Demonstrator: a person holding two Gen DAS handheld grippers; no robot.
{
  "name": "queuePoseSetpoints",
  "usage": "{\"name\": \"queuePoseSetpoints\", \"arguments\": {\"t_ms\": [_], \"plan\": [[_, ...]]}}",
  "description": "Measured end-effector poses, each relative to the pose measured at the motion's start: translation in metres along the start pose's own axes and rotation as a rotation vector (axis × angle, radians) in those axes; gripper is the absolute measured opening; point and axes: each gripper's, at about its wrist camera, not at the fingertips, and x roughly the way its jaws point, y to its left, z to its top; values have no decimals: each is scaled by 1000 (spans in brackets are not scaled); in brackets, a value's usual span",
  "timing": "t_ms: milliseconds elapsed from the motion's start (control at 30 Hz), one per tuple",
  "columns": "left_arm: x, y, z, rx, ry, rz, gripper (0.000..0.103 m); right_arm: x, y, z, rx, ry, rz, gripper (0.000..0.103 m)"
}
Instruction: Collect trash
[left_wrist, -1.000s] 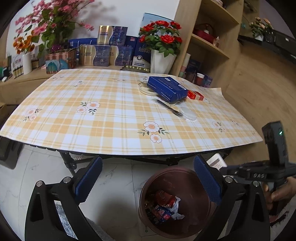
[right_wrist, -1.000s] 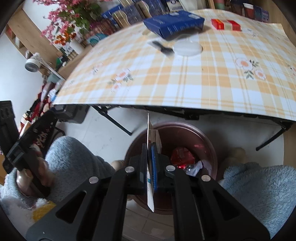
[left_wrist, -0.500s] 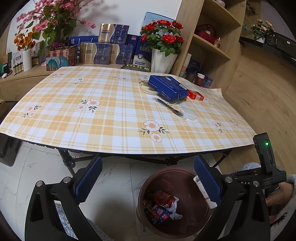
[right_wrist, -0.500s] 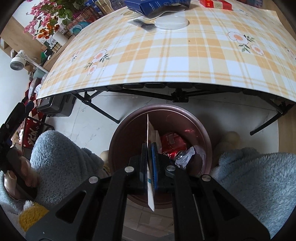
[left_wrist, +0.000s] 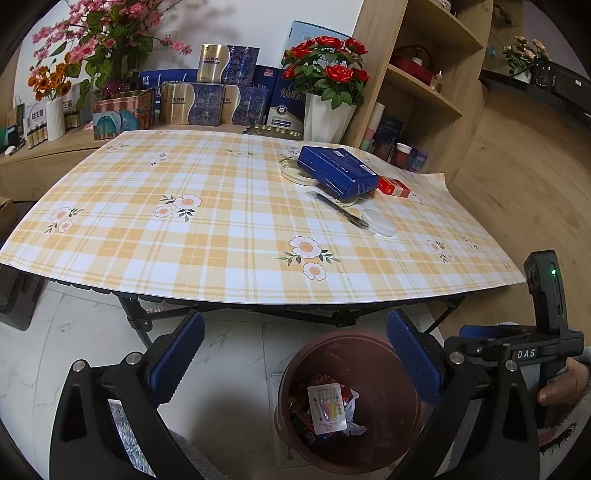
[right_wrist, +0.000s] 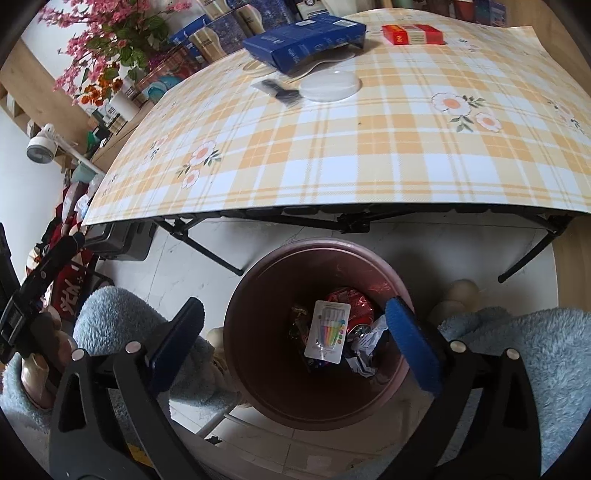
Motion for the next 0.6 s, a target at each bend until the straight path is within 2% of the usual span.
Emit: {"name": "queuePoseSetpoints", "arguments": {"t_ms": [300, 467, 600], "plan": [[9, 7, 7, -24, 47, 11, 96, -27, -5, 18, -27, -104, -41, 97], [15, 8, 20, -39, 45, 22, 96, -41, -11, 31, -37, -154, -84, 97], [21, 6, 34, -44, 29, 18, 96, -51, -18, 42, -23, -188, -82, 97]]}}
